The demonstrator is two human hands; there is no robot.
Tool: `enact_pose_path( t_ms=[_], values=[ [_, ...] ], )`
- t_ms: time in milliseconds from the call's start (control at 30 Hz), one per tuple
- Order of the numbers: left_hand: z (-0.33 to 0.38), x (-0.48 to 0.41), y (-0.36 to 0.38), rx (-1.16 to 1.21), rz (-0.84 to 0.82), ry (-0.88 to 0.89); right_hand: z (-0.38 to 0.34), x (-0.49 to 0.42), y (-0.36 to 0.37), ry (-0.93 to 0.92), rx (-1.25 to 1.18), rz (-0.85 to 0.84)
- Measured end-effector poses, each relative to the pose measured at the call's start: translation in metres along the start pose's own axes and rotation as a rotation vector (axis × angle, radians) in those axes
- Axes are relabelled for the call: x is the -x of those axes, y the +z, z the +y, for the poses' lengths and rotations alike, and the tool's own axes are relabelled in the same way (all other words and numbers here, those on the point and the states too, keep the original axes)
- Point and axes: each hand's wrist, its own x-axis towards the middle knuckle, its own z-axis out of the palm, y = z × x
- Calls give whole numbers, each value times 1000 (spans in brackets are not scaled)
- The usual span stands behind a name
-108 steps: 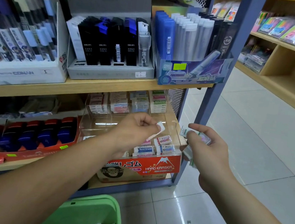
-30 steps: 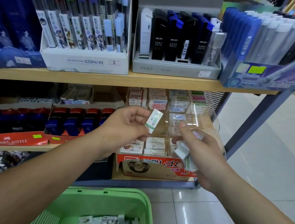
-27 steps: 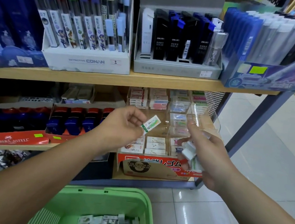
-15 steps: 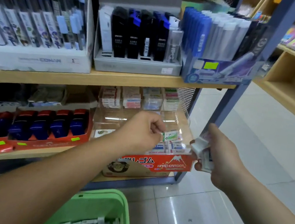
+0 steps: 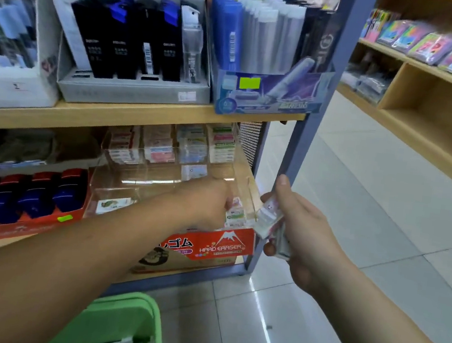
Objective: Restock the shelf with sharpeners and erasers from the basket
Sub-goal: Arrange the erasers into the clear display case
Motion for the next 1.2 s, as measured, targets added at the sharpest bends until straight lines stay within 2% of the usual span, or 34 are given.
enact_pose_path(
  t_ms=[67, 100, 133, 167, 200, 267, 433, 500, 667, 767, 867, 1000, 1200],
  values=[
    [6, 8, -4, 152, 150, 18, 1, 2, 0, -11, -22, -26],
    [11, 14, -7, 358, 215, 30, 1, 3, 0, -19, -34, -36],
    [17, 22, -11, 607, 206, 40, 2, 3, 1, -26, -47, -42],
    [24, 31, -15, 804, 127, 47, 3, 4, 1, -32, -61, -47],
    [30, 37, -16, 911, 43, 55, 4, 3, 3, -38, -76, -52],
    [34, 47, -15, 1023, -20, 59, 4, 1, 6, -27, -120, -61],
    [19, 53, -11, 1300, 128, -119, 7, -4, 18, 14, -198, -145],
    [4, 53, -12, 1253, 172, -153, 9, -5, 24, 2, -162, -98],
    [-64, 31, -18, 834, 433, -251, 7, -12, 45, -87, -102, 6],
    [-86, 9, -18, 670, 455, -253, 7, -18, 56, -143, -87, 45],
    [-90, -6, -20, 562, 420, -224, 9, -24, 65, -139, -90, 60],
    [-89, -20, -26, 309, 249, -174, 13, -29, 68, -129, -92, 30],
    [-95, -26, -42, 243, -14, -41, 12, -31, 65, -75, -140, -52]
  ],
)
